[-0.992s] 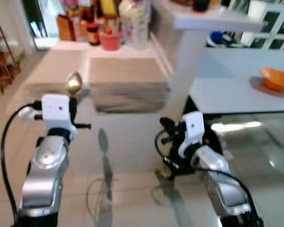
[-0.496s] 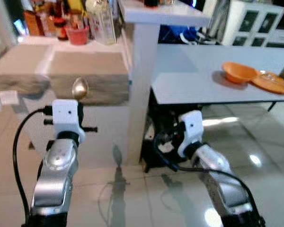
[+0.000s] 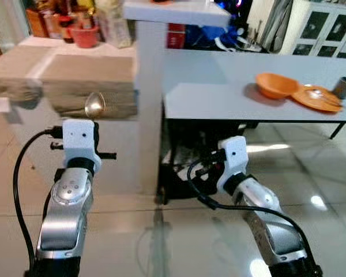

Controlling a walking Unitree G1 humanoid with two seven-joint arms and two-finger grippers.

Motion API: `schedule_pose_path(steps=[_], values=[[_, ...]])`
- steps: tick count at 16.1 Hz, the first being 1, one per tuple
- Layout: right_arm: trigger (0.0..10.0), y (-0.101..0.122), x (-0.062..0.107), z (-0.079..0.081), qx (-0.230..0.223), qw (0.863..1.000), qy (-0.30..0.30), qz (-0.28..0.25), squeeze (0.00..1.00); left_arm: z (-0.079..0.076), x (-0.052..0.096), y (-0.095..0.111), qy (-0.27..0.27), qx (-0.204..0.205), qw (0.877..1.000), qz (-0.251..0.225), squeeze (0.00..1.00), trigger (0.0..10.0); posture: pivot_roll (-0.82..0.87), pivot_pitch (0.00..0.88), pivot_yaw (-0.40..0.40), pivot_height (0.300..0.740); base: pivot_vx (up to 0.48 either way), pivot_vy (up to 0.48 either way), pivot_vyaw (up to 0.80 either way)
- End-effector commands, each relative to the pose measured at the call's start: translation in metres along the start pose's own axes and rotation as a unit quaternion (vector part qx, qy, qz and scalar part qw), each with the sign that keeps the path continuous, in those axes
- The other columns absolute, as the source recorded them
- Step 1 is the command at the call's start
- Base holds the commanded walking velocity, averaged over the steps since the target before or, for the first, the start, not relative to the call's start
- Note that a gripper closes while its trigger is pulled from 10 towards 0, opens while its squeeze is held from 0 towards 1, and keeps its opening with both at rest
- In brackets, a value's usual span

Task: Setting the table

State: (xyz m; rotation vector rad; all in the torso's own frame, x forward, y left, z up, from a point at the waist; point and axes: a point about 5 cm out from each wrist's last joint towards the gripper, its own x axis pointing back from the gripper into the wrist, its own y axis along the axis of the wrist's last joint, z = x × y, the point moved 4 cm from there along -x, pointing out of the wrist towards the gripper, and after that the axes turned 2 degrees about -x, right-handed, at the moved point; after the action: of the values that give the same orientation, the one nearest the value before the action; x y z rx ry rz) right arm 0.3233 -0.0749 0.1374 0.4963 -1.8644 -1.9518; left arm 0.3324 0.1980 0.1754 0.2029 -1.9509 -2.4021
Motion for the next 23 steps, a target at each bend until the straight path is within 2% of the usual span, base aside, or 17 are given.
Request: schedule_pose_path(steps=[1, 5, 11, 16, 23], values=[[10.0, 0.002, 0.004, -0.008, 0.005, 1.000, -0.013, -0.005, 0.00, -0.008, -0.002, 0.005, -0.015, -0.004, 1.000, -0.012, 0.00, 0.0, -0.02, 0.000, 0.001, 0.732, 0.266, -0.398, 0.00], [10.0, 0.000, 0.005, -0.004, 0.002, 1.000, 0.000, -0.002, 0.00, -0.006, 0.005, 0.004, -0.022, -0.017, 1.000, -0.011, 0.00, 0.0, -0.01, 0.000, -0.010, 0.732, 0.315, -0.356, 0.00], [10.0, 0.002, 0.004, -0.002, 0.011, 1.000, 0.007, -0.006, 0.00, -0.010, 0.001, 0.006, -0.013, -0.010, 1.000, -0.014, 0.00, 0.0, -0.02, 0.000, -0.010, 0.732, 0.312, -0.361, 0.00], [10.0, 0.000, 0.006, -0.009, 0.010, 1.000, -0.012, -0.001, 0.00, -0.015, -0.002, 0.009, -0.017, -0.009, 1.000, -0.019, 0.00, 0.0, -0.03, 0.000, -0.002, 0.732, 0.310, -0.363, 0.14], [10.0, 0.001, 0.004, -0.011, 0.005, 1.000, -0.023, -0.005, 0.00, -0.011, -0.009, 0.002, -0.015, -0.009, 1.000, -0.006, 0.00, 0.0, -0.03, 0.000, 0.006, 0.732, 0.311, -0.362, 0.21]])
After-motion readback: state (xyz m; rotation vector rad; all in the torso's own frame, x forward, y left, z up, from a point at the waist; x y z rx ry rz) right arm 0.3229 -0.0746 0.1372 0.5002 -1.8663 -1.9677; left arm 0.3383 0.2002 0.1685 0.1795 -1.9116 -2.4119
